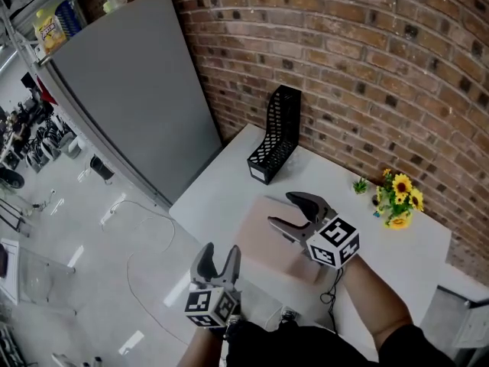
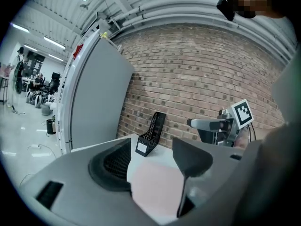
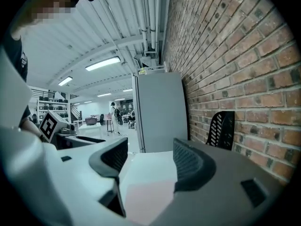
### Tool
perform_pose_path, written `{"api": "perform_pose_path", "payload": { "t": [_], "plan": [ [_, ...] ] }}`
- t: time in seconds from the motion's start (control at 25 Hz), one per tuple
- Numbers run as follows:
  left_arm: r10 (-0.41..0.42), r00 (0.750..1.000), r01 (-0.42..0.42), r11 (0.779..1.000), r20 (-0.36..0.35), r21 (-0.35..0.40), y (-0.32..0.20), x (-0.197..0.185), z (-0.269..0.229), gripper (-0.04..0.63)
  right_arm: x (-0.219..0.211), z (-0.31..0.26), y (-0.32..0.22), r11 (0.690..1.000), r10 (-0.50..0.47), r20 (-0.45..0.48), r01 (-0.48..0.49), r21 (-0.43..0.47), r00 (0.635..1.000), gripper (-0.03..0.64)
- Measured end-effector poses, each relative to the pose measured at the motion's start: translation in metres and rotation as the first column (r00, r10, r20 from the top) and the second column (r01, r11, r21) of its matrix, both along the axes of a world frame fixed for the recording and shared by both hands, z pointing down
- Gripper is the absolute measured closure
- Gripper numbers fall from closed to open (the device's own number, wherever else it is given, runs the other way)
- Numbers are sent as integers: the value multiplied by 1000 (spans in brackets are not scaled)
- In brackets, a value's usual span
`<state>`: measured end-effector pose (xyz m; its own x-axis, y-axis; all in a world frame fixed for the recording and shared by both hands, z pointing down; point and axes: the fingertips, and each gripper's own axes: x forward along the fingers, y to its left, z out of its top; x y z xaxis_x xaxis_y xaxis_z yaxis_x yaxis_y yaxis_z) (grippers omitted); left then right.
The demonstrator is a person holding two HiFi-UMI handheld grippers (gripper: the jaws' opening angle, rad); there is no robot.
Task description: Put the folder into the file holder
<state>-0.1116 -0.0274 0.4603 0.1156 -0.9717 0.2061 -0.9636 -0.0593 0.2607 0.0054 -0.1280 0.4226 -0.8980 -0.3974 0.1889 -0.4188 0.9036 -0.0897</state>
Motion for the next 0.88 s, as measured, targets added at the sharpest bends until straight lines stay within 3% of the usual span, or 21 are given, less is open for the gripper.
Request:
{"api": "perform_pose_path", "payload": {
  "t": [0.44, 0.72, 0.88],
  "plan": [
    [-75, 993, 61, 988, -88, -145, -16, -17, 63, 333, -17, 43, -36, 991, -59, -52, 52, -121, 997, 304],
    [-102, 987, 72, 971, -121, -230, -35, -33, 104, 333, -37, 86, -58, 977, -100, -118, 74, -201, 988, 298],
    [-135, 972, 73, 951, -190, -301, -36, -32, 134, 327, -49, 119, -71, 963, -142, -185, 92, -252, 972, 290]
  ]
}}
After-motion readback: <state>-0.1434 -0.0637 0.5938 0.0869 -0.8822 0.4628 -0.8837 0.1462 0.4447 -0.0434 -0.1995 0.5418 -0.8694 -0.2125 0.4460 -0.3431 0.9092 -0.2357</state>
